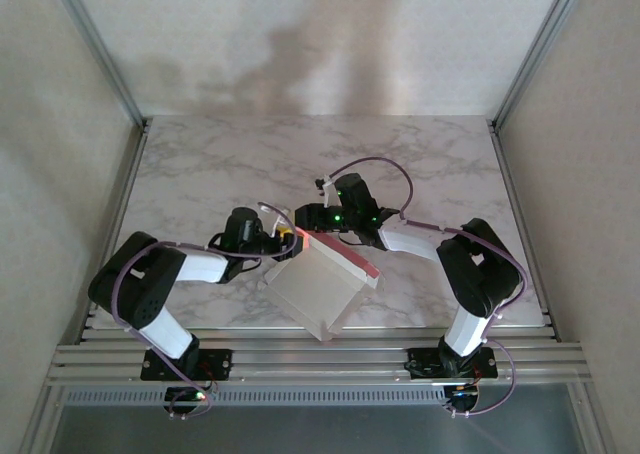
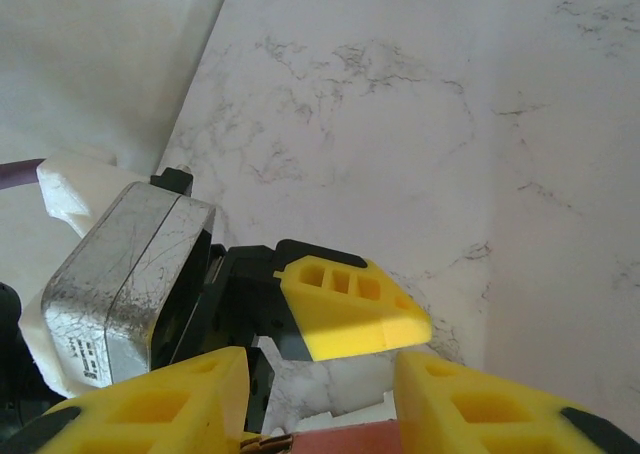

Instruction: Fold the paper box

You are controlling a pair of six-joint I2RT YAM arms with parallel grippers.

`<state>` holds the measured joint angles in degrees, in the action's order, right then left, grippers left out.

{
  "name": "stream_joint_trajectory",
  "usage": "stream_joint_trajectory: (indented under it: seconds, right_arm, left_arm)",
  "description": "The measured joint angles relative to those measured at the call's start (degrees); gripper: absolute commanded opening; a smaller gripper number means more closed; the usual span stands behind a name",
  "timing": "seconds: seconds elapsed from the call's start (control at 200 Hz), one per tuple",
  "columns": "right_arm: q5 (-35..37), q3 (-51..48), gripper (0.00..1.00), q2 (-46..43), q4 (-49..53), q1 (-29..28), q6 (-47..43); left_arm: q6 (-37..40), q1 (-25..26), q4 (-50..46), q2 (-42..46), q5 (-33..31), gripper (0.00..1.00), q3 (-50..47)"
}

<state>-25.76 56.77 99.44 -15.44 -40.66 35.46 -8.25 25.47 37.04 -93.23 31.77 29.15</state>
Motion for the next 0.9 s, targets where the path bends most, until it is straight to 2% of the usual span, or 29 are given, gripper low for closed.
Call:
stream_joint_trajectory:
  seconds: [0.11, 0.5, 0.701, 0.901]
  right_arm:
    - [0.0, 0.0, 0.41, 0.0, 0.0, 0.2, 0.2]
    - [0.2, 0.3, 0.4, 0.0, 0.5, 0.4, 0.9]
    - [1.4, 1.4, 0.4, -0.2, 3.2, 0.4, 2.9]
    - [3.9, 1.7, 0.52, -1.0, 6.6, 0.4, 9.2]
  left_arm:
    - [0.1, 0.7, 0.5, -1.1, 0.0, 0.48, 0.7]
    - [-0.4, 2.1, 2.4, -1.7, -3.7, 0.24, 0.8]
    - [-0.5, 3.0, 3.0, -1.7, -6.8, 0.2, 0.8]
    - [-0.1, 3.9, 3.4, -1.7, -8.8, 0.2, 0.9]
